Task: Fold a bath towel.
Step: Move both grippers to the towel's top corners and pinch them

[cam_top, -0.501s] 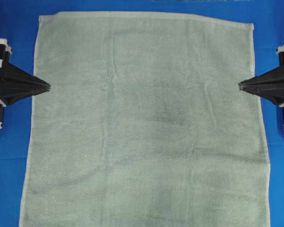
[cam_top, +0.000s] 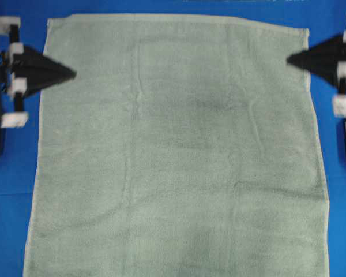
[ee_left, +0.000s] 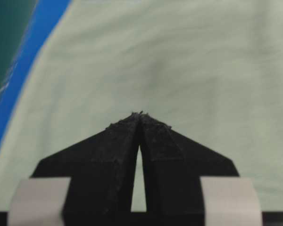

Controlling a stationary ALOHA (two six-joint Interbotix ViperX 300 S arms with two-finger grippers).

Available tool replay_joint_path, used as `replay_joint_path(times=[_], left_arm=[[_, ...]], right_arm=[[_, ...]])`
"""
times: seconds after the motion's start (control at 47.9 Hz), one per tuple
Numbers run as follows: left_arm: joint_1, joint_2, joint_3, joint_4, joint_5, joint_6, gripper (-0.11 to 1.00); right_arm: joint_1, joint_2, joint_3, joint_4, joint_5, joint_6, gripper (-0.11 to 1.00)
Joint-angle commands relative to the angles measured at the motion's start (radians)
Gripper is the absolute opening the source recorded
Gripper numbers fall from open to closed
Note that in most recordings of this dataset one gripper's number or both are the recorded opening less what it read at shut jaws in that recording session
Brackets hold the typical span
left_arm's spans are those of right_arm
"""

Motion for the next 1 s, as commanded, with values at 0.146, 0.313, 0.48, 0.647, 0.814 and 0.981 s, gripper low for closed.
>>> replay_joint_path(times=[0.146,0.313,0.48,0.647,0.814,0.981], left_arm=[[0.189,0.121,-0.115,-0.002,0.137,0.094,0.09],[0.265,0.245,-0.153,-0.002,0.158,0.201,0.57],[0.367,0.387,-0.193,-0.002,0.149,0.255,0.88],[0.489,0.565,-0.212,0.0,0.103,0.267,0.88],[0.563,0.742,-0.215,0.0,0.017,0.328,0.88],[0.624,0.888,-0.23,0.0,-0.046,0.362,0.88]], right_arm=[[-0.202,0.161,-0.121,-0.091,0.224,-0.029,0.01],[-0.276,0.344,-0.17,-0.222,0.265,-0.061,0.4],[-0.341,0.535,-0.222,-0.287,0.262,-0.074,0.63],[-0.4,0.71,-0.252,-0.288,0.224,-0.114,0.62],[-0.451,0.836,-0.249,-0.273,0.127,-0.15,0.62],[-0.471,0.928,-0.235,-0.256,0.041,-0.153,0.62]])
